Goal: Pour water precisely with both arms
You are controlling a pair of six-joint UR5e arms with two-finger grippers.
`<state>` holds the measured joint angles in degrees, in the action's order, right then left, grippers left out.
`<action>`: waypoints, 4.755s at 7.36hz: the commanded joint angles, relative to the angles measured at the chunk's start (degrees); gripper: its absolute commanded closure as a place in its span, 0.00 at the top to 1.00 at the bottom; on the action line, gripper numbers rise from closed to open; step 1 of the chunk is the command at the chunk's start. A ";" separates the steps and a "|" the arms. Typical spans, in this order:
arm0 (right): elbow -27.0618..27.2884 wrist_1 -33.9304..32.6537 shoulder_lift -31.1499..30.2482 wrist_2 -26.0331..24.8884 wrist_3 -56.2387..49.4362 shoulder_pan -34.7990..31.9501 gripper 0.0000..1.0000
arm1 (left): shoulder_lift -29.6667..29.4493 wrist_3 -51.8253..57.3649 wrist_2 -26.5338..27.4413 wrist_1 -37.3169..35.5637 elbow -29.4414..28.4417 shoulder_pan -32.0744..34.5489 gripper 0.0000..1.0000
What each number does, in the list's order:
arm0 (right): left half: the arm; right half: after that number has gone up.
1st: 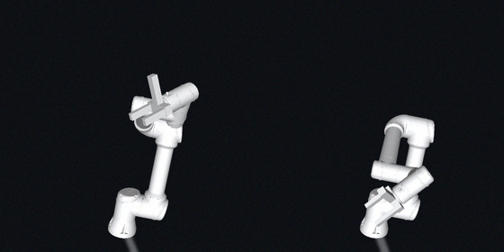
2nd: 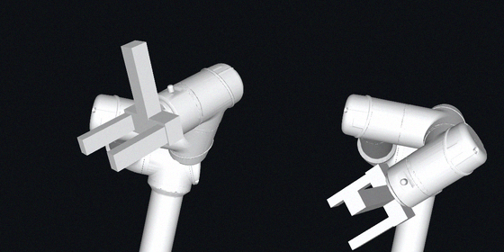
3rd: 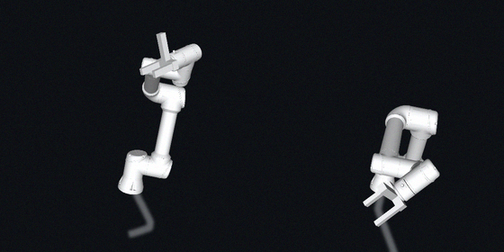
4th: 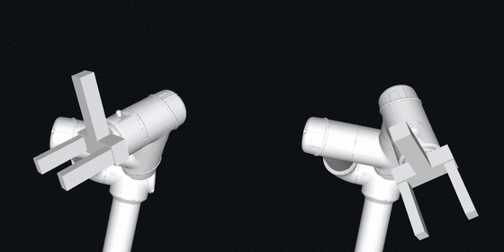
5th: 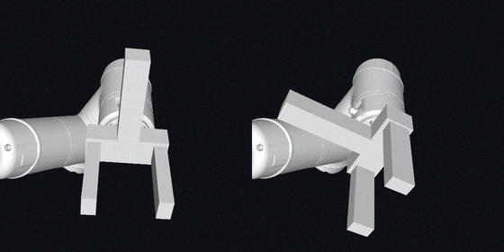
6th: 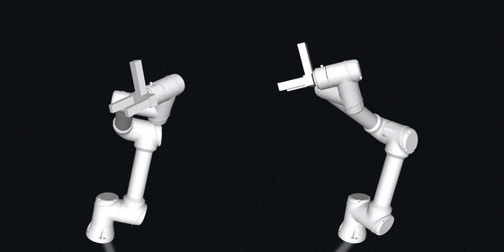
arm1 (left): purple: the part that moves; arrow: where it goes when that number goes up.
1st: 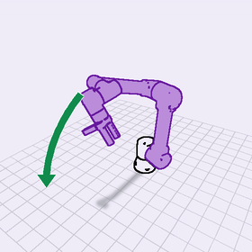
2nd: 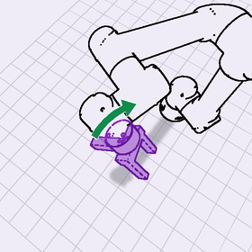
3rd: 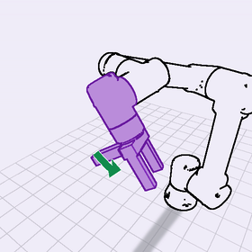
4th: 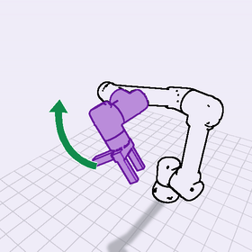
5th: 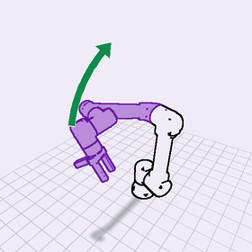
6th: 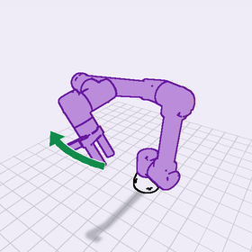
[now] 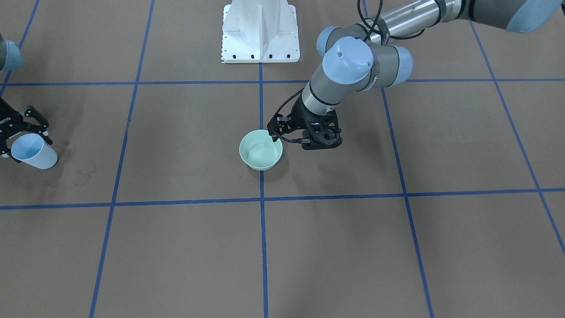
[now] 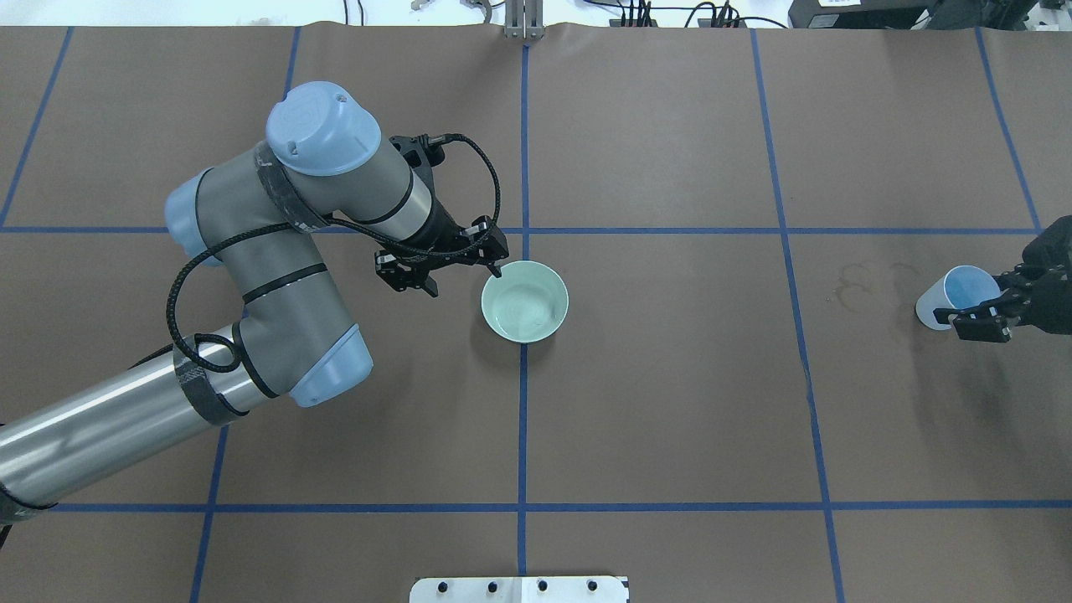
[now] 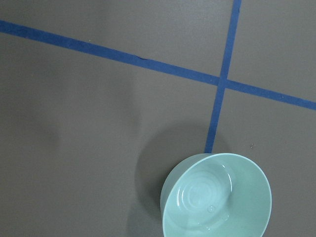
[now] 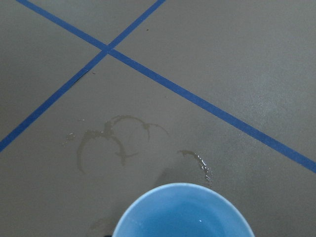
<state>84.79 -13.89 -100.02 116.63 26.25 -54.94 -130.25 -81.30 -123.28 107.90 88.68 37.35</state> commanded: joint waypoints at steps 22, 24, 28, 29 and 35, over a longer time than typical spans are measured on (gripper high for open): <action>21.13 -80.68 43.72 -17.66 5.41 24.16 0.00 | 18.10 18.43 -7.41 0.73 7.30 12.21 0.92; 20.51 -82.35 46.05 -19.86 4.51 25.40 0.00 | 18.19 18.63 -7.41 0.64 7.21 12.22 0.92; 13.76 -86.18 53.77 -23.29 0.03 27.95 0.00 | 19.07 18.72 -7.41 0.73 7.38 12.31 0.92; 13.13 -90.22 55.62 -23.38 -5.98 27.87 0.00 | 19.42 18.72 -7.41 0.73 7.38 12.31 0.92; 3.90 -100.34 63.45 -35.86 -29.98 30.59 0.00 | 22.75 18.90 -8.38 3.00 7.74 13.54 0.91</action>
<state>89.72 -111.11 -38.27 82.91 3.33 -24.81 -108.69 -62.41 -131.54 109.50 96.39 50.74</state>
